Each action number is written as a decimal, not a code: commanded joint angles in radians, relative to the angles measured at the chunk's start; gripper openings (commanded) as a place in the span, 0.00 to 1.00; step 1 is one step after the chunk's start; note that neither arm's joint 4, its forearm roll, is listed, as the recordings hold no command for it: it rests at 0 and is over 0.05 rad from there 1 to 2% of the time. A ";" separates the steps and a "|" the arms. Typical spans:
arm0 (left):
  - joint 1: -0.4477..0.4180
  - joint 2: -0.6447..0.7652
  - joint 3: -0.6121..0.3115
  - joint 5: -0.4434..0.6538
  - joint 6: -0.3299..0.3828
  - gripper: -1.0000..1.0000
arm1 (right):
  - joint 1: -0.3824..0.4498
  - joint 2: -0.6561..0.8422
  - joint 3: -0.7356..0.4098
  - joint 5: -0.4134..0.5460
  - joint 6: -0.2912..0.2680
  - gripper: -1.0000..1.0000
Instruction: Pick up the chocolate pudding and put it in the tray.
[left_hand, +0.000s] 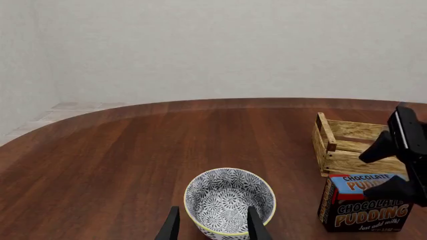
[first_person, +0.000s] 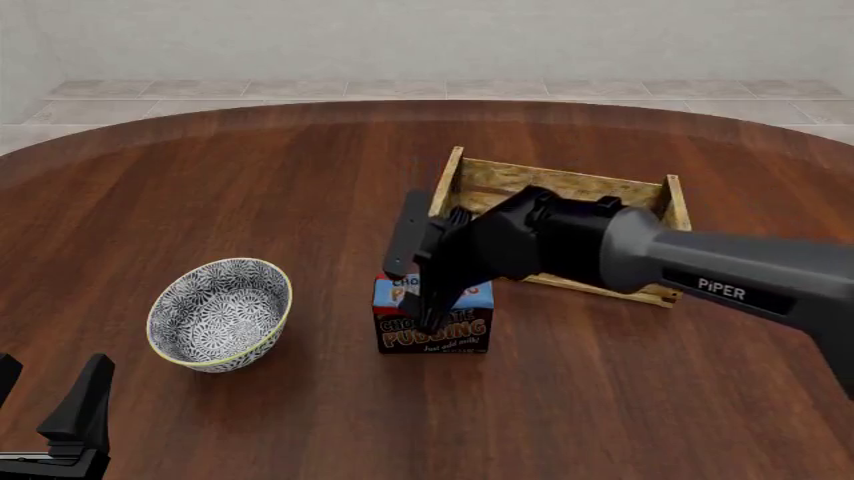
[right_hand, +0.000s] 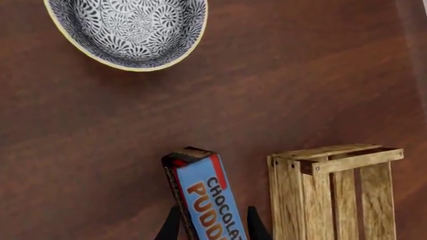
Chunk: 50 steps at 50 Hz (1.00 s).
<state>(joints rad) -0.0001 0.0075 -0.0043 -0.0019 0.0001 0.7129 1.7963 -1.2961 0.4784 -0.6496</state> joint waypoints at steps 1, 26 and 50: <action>0.000 0.000 0.000 0.000 0.000 1.00 | -0.003 0.014 0.010 -0.016 0.008 1.00; 0.000 0.000 0.000 0.000 0.000 1.00 | -0.012 0.032 0.008 -0.017 0.005 1.00; 0.000 0.000 0.000 0.000 0.000 1.00 | -0.024 0.057 -0.005 -0.021 0.005 1.00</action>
<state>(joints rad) -0.0001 0.0075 -0.0043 -0.0019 0.0001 0.6940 1.8407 -1.3002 0.4641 -0.6470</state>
